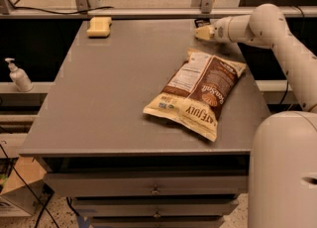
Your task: Move rxbar chocolate near sponge
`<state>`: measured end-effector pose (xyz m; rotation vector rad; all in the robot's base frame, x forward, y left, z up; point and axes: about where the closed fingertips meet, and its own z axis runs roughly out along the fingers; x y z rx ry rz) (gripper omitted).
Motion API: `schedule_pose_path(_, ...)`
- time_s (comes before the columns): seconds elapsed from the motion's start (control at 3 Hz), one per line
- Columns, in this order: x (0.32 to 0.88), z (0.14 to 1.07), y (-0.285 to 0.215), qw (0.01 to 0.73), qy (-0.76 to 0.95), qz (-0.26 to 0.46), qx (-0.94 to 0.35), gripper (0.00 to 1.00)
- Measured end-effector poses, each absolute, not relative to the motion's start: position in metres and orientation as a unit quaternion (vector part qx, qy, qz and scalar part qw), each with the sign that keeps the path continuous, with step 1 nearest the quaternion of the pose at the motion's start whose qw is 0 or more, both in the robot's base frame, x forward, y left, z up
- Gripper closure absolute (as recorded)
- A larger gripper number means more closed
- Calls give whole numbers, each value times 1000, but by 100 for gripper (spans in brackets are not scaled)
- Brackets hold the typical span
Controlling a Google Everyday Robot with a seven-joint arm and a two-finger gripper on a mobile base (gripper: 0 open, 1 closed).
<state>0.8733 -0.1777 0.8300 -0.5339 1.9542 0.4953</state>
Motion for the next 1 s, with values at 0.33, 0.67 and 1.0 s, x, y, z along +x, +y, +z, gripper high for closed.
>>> schedule_pose_path(0.33, 873, 832, -178, 504, 809, 205, -221, 88)
schedule_pose_path(0.67, 873, 833, -178, 504, 809, 205, -221, 100)
schedule_pose_path(1.0, 873, 833, -178, 504, 809, 205, -221, 100)
